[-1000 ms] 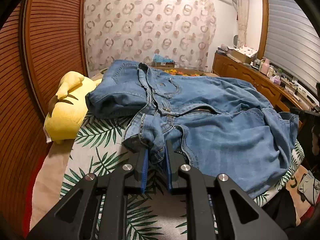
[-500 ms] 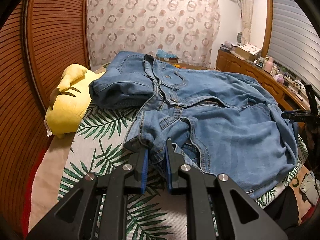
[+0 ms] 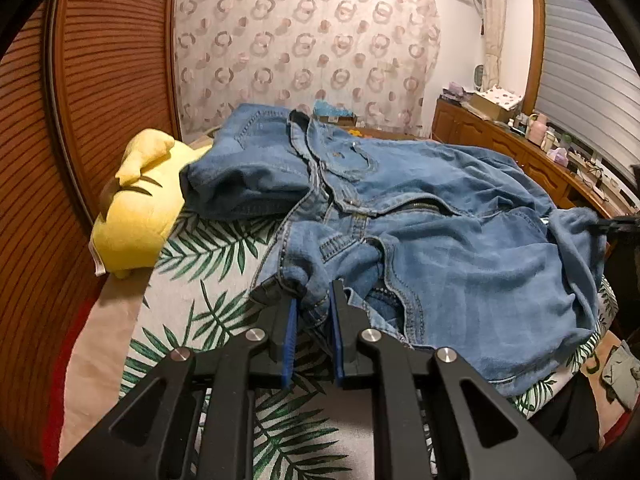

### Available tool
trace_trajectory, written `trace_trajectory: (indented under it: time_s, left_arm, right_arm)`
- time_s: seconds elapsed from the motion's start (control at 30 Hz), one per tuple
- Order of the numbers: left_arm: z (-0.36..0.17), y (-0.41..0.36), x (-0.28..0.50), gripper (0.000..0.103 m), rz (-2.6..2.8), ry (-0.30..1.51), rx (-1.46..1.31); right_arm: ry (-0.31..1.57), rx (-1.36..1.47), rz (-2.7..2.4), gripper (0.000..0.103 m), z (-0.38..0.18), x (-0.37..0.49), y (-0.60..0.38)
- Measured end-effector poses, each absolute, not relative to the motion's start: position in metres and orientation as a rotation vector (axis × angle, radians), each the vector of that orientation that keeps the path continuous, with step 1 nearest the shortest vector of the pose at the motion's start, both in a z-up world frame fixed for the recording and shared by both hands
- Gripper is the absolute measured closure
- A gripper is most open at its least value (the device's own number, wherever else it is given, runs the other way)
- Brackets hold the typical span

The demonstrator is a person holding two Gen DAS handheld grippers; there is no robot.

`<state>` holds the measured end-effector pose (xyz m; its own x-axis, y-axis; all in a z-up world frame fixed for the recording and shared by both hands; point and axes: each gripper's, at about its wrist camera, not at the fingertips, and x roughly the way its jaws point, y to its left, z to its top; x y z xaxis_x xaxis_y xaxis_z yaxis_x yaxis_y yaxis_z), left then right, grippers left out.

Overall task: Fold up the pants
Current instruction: 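Lift the jeans with both grippers, stretching waistband and hem apart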

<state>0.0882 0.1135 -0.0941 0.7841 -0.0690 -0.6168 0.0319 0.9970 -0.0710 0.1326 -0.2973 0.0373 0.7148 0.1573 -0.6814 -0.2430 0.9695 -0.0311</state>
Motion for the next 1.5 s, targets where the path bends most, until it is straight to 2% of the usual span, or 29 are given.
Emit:
trace_trajectory:
  time_s: [0.27,0.47,0.77,1.5]
  left_arm:
    - [-0.052,0.115,0.088,0.089,-0.054,0.549,-0.063]
    - [-0.016,0.113,0.107,0.089,-0.074,0.490,-0.045]
    - [0.008,0.102,0.152,0.090,-0.079,0.460,-0.019]
    - [0.024,0.087,0.305,0.090,-0.049,0.470,-0.026]
  right_arm:
    - [0.503,-0.041,0.133,0.085,0.097,0.089,-0.337]
    - [0.380,-0.012,0.067,0.085,0.112,0.086,-0.358]
    - [0.349,0.013,0.020,0.085,0.089,0.123,-0.358]
    - [0.260,0.014,-0.061,0.085,0.096,0.185,-0.350]
